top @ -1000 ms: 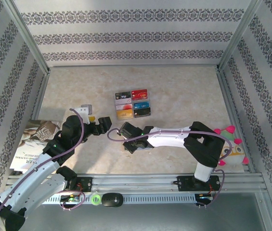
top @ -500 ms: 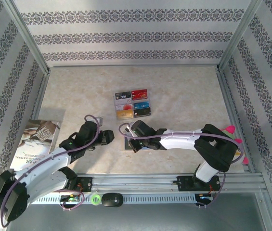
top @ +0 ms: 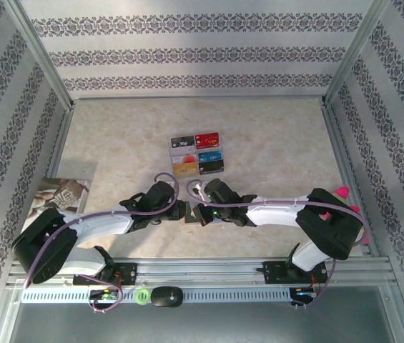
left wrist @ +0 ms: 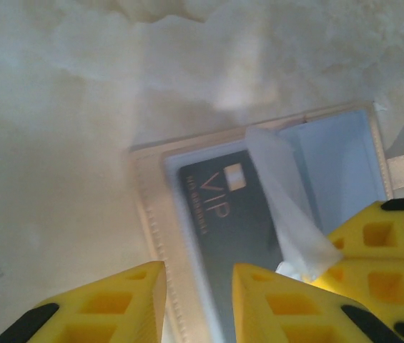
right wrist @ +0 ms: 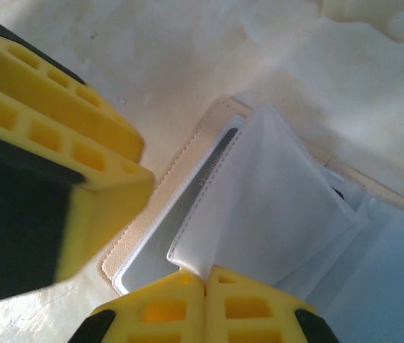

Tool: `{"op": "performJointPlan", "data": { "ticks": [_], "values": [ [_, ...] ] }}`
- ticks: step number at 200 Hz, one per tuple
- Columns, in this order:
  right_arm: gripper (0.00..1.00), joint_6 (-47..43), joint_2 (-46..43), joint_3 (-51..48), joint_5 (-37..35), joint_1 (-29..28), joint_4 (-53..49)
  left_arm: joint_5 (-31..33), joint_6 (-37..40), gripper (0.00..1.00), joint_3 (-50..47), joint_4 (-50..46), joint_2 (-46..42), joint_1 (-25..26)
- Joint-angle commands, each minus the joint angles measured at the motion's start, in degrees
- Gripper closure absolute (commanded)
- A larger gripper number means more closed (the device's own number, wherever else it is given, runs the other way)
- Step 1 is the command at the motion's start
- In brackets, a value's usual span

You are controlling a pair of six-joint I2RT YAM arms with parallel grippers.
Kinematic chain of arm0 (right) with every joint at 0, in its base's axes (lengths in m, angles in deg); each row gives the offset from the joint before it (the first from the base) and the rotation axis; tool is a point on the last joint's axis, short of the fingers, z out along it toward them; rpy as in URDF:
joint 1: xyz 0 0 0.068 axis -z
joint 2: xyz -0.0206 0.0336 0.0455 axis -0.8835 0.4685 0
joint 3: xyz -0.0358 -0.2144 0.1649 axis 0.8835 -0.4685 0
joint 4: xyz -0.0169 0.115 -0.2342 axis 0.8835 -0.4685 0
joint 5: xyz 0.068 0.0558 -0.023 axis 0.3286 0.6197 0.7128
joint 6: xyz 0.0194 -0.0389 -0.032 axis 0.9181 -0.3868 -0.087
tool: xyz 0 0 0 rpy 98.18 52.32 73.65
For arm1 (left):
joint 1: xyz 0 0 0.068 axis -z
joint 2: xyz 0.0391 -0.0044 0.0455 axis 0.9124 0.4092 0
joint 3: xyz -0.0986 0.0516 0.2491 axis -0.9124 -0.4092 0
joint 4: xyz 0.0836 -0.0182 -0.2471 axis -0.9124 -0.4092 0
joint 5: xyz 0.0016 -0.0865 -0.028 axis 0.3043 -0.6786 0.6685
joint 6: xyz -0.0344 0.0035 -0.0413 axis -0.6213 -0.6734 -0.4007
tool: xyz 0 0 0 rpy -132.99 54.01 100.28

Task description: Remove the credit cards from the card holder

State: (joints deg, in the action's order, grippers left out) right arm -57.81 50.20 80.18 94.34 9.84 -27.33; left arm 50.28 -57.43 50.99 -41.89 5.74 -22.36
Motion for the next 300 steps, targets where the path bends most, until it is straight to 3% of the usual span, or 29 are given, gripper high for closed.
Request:
{"op": "performJointPlan", "data": {
  "ticks": [1, 23, 73, 117, 150, 176, 205, 253, 279, 300],
  "values": [
    [1.00, 1.2, -1.4, -1.0, 0.9, 0.5, 2.3, 0.8, 1.5, 0.72, 2.6, 1.5, 1.8, 1.7],
    [1.00, 1.5, -1.5, -1.4, 0.9, 0.6, 2.9, 0.7, 1.8, 0.84, 3.6, 1.4, 3.7, 2.4],
    [1.00, 1.9, -1.8, -2.5, 0.6, 0.9, 3.5, 0.0, 0.4, 1.00, 3.7, 0.1, 6.9, 3.3],
    [1.00, 3.6, -2.3, -3.4, 0.1, 1.0, 4.0, -0.6, 1.5, 1.00, 5.4, -5.0, 9.4, 3.3],
    [1.00, 8.4, -4.9, -5.6, -4.8, 1.0, 2.3, -1.9, 1.3, 1.00, 4.7, -5.4, 9.6, 3.3],
    [0.93, 14.0, -9.4, -8.5, -12.1, 1.1, -1.9, -2.4, 1.3, 1.00, 4.2, -5.2, 9.6, 3.2],
    [0.77, 18.8, -16.3, -11.3, -20.0, 2.5, -9.4, -2.7, 1.3, 1.00, 4.0, -5.3, 9.5, 3.2],
    [0.65, 19.2, -26.3, -14.2, -19.4, 6.3, -12.5, -2.8, 2.5, 1.00, 6.4, -7.6, 8.8, 3.2],
    [0.64, 17.7, -30.4, -14.4, -18.2, 8.9, -13.7, -3.0, 3.4, 0.83, 8.2, -8.6, 7.3, 3.2],
    [0.64, 16.5, -32.4, -14.2, -17.3, 10.1, -14.6, -4.9, 3.8, 0.81, 10.4, -9.2, 8.3, 3.4]
  ]
}}
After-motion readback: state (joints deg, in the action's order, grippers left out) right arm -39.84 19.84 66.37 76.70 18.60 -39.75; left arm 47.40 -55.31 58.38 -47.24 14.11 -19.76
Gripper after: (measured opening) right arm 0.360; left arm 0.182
